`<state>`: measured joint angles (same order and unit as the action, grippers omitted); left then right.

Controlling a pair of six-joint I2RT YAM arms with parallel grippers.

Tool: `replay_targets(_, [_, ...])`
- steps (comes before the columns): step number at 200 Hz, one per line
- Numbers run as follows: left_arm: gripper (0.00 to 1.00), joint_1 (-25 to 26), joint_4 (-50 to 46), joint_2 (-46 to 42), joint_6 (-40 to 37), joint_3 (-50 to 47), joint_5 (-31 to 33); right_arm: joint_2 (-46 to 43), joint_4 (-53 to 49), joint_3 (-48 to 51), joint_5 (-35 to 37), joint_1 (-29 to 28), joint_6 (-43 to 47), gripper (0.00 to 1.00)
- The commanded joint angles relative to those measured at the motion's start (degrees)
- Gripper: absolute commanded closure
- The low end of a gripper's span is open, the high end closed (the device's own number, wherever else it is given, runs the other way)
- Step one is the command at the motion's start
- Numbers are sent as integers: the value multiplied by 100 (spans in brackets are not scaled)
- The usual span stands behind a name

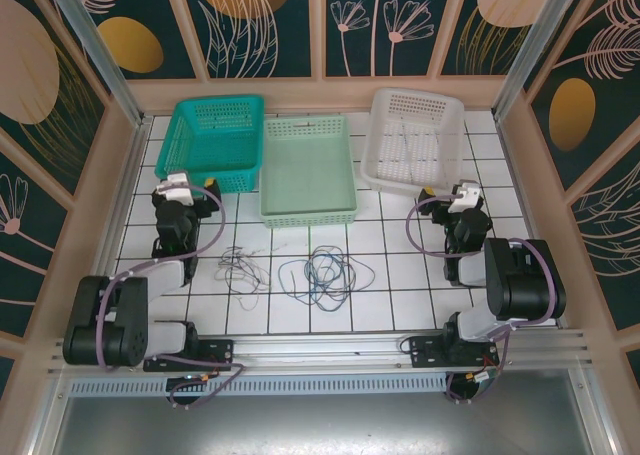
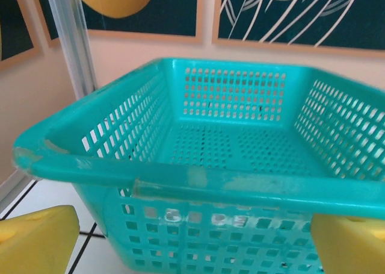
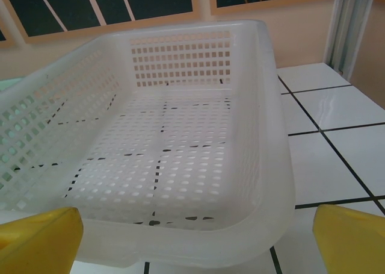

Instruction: Untangle the cables

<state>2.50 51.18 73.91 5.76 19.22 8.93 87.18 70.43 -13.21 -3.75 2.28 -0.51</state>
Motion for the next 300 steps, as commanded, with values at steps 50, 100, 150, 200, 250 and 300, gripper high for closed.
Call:
replay_targets(50, [2,-30,-2138,-2014,888,-214,-287,-872,-3816,-1452,-1040,-21,95,12])
replay_targets(100, [3,30,-2928,-2274,1078,481,-628,-1956,-4829,-1605,-1021,-300,-546,16])
replay_targets(150, [4,522,-3492,-514,775,2182,-878,-678,-6675,-3903,-891,-1006,-773,22])
replay_targets(200, [7,607,-3985,1178,883,3112,-1040,1420,-7475,-5421,-1471,-1025,-1215,33])
replay_targets(250, [11,611,-3899,1353,1211,2797,-1247,1501,-7445,-5134,-1471,-985,-1212,35])
replay_targets(300, [15,607,-4074,1077,1282,2415,-1382,918,-7578,-4499,-1315,-932,-982,37])
